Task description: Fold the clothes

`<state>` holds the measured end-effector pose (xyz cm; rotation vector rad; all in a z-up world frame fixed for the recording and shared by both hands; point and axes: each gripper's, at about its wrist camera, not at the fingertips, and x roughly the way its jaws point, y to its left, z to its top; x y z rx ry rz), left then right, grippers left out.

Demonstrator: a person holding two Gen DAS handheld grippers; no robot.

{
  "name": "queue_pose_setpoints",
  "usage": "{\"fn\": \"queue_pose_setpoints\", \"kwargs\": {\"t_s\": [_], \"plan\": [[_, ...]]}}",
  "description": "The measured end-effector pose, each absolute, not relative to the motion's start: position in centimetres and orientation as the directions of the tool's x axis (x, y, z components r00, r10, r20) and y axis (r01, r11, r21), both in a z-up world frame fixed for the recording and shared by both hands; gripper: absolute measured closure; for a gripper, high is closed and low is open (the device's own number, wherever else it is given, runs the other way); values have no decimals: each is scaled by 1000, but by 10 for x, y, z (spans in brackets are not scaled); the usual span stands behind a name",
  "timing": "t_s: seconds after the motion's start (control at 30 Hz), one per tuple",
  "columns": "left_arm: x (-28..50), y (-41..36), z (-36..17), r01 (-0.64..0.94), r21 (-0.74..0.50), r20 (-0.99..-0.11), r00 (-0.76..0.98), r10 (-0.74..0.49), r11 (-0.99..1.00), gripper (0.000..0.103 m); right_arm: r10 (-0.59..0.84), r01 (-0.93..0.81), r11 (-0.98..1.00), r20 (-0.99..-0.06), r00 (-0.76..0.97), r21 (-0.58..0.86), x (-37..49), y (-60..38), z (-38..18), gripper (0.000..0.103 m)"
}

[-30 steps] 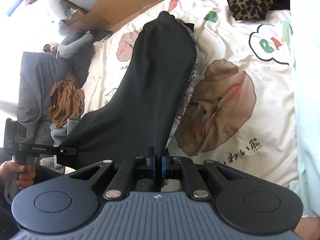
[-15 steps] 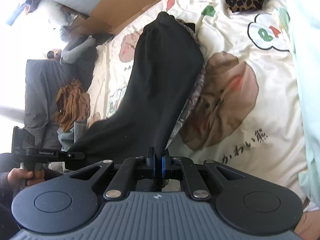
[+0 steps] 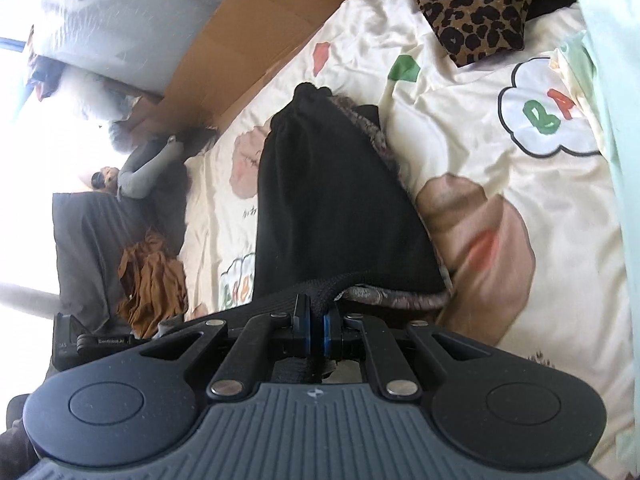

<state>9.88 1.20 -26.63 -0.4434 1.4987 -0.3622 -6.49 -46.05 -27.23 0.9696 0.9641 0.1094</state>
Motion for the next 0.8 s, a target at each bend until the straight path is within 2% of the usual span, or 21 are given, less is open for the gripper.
{"fn": "queue_pose_setpoints", "kwargs": {"t_s": [0.47, 0.8], "plan": [[168, -12, -312, -130, -479, -878, 55, -476, 868, 99, 467, 342, 572, -639, 611, 745, 14, -478, -309, 99], [216, -25, -339, -134, -493, -870, 62, -489, 860, 98, 476, 318, 522, -580, 661, 791, 62, -492, -341, 98]]}}
